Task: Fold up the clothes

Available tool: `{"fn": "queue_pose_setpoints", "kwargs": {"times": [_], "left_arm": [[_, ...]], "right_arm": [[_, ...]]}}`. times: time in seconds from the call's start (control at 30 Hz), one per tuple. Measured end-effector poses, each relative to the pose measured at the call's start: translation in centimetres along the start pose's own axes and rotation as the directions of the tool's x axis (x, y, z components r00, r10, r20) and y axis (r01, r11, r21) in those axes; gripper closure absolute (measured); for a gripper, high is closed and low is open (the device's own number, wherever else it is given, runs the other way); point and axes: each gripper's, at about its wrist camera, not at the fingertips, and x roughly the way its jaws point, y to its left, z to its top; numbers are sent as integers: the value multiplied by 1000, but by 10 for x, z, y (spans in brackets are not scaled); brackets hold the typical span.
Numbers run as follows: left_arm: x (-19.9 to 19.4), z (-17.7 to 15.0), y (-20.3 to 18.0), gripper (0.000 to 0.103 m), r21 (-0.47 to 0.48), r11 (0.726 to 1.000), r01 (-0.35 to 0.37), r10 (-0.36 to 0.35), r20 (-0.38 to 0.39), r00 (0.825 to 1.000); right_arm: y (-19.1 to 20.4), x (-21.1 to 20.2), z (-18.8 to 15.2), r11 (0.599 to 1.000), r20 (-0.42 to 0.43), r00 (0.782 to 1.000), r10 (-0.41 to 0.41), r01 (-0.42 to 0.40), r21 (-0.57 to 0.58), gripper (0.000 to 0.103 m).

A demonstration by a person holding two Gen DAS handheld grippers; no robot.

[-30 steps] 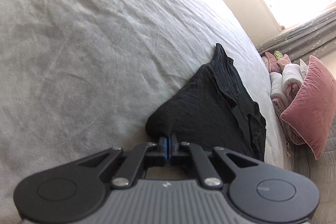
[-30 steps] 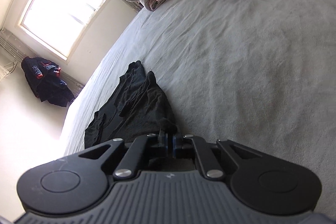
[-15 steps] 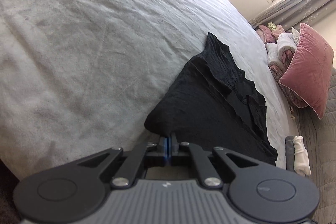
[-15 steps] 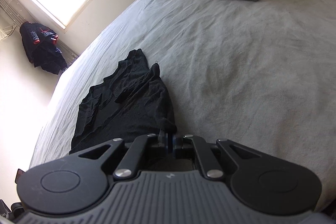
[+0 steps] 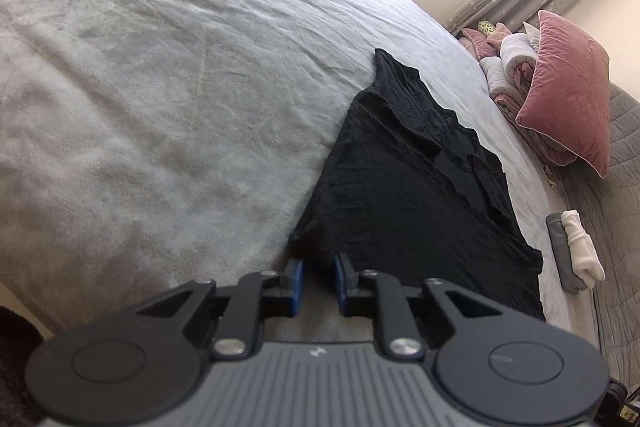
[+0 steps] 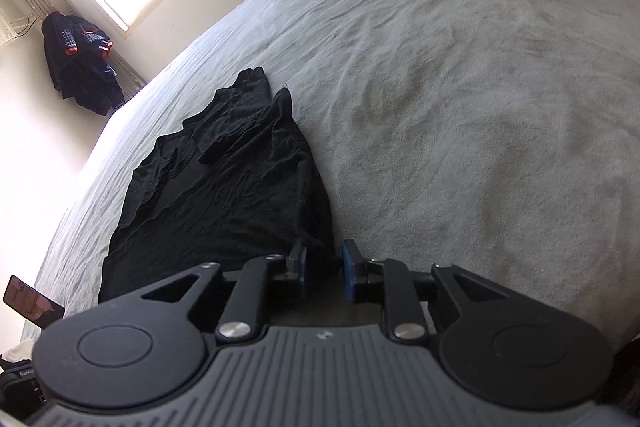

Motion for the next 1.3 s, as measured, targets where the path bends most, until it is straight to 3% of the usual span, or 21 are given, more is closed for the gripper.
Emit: {"fn": "queue_pose_setpoints", "kwargs": {"times": [0.03, 0.2, 0.23, 0.33, 0.53, 0.63, 0.67, 0.77, 0.83, 0.97, 1.03, 1.17, 1.3], "left_arm": [[-4, 3, -1, 66, 23, 1000, -11, 11, 18, 1000], [-11, 26, -17, 68, 138, 990, -27, 12, 106, 994], [-5, 30, -23, 69, 168, 986, -14, -3, 98, 995], [18, 41, -42, 86, 262, 965, 31, -47, 55, 997], [66, 65, -56, 86, 320, 947, -28, 12, 50, 999], [79, 77, -56, 70, 322, 944, -76, 51, 86, 995], [82, 80, -55, 68, 323, 942, -87, 60, 91, 994], [98, 83, -55, 70, 345, 933, -98, 72, 85, 994], [108, 85, -56, 79, 361, 927, -104, 80, 81, 994], [121, 88, -59, 79, 411, 904, -120, 91, 89, 992], [120, 93, -61, 76, 421, 901, -109, 87, 70, 994], [119, 113, -56, 58, 405, 913, -57, 46, 35, 998], [132, 138, -53, 55, 359, 933, 10, -12, 3, 1000]], "right_arm": [[2, -4, 2, 1000, 20, 1000, -15, 16, -20, 60], [10, -9, 20, 991, 91, 995, -32, 44, -129, 60], [15, -5, 24, 985, 99, 994, -41, 57, -161, 60], [28, 10, 32, 970, 112, 993, -40, 65, -233, 63], [52, 51, 49, 944, 101, 994, -45, 75, -323, 64], [51, 69, 57, 942, 88, 995, -50, 76, -328, 64], [48, 73, 59, 943, 81, 996, -44, 68, -327, 64], [44, 84, 63, 941, 64, 997, -36, 56, -334, 64], [43, 88, 64, 938, 69, 997, -28, 50, -344, 64], [38, 103, 68, 928, 46, 998, -53, 66, -367, 65], [39, 108, 70, 914, 29, 997, -66, 72, -400, 68], [42, 107, 82, 891, 3, 998, -62, 56, -451, 67], [40, 110, 103, 907, -29, 1000, -13, -1, -421, 59]]}}
